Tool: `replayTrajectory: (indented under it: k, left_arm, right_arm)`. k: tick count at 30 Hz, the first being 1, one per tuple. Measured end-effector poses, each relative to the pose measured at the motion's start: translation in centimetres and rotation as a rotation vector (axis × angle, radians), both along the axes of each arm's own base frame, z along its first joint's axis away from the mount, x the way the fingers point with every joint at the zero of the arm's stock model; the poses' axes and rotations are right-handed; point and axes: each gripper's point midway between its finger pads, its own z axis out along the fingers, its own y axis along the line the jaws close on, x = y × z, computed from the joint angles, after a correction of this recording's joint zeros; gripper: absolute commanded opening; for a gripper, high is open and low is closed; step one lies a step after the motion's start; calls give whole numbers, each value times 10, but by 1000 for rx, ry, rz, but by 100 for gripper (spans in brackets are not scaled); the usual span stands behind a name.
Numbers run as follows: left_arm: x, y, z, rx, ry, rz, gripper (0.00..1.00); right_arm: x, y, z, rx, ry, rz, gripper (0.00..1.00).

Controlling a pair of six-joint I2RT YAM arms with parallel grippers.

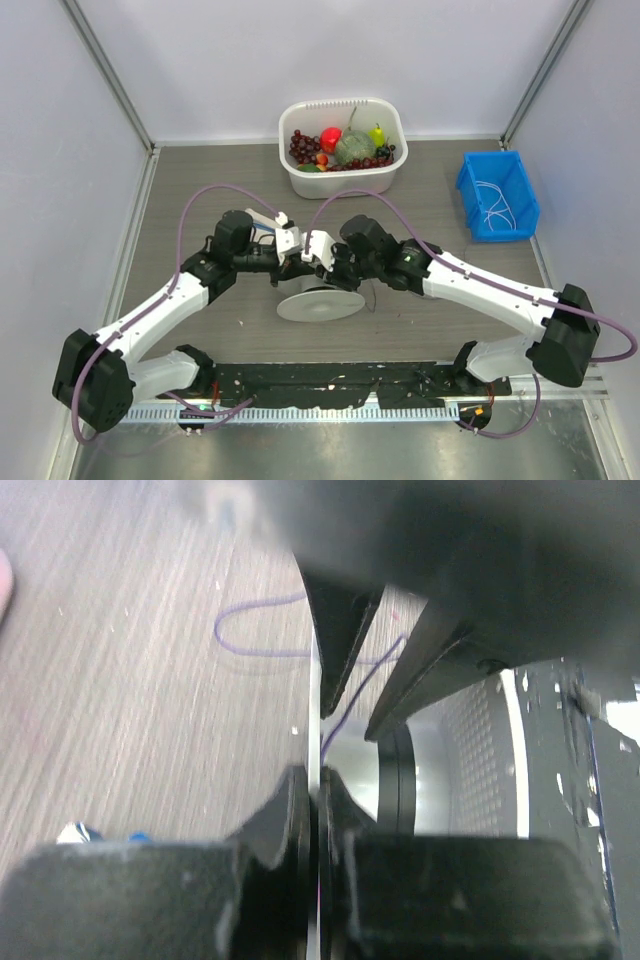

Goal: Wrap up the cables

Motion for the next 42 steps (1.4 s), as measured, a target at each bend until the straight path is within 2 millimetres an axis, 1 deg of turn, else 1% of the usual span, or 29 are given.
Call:
replayTrajectory:
  k: [4,12,15,17,19,21,25,29,34,38,42]
  left_arm:
    - [-3,5,3,9,-20,4,0]
    - [-4,8,3,32,-32,3,0]
    - [-5,10,3,40,-47,1,0]
    - [-7,11,4,42,-52,-5,0]
    - [-8,11,5,47,-58,-13,0]
    - [-9,12,6,52,-64,-22,0]
    - [-11,13,10,60,-83,-31,0]
    - [-11,14,25,45,-145,-41,0]
    - [-16,14,45,17,-229,-58,0]
    - [-22,14,50,9,-243,-70,0]
    - [-23,12,56,5,-245,-74,0]
  right_arm:
    - [-3,-9,11,1,2,-13,36]
    - [-3,-19,19,1,-3,-39,37]
    - [-3,-25,29,22,-11,-57,38]
    - [-2,-28,42,58,-31,-69,44]
    - [-2,-28,57,103,-56,-75,53]
    - [-1,-28,71,146,-78,-83,57]
    - [-2,-23,85,196,-86,-70,64]
    - [-10,-17,88,223,-61,-27,66]
    - [-22,-10,90,252,-31,39,66]
    - [-25,-5,91,267,-20,68,62]
    - [-25,0,87,266,-5,84,59]
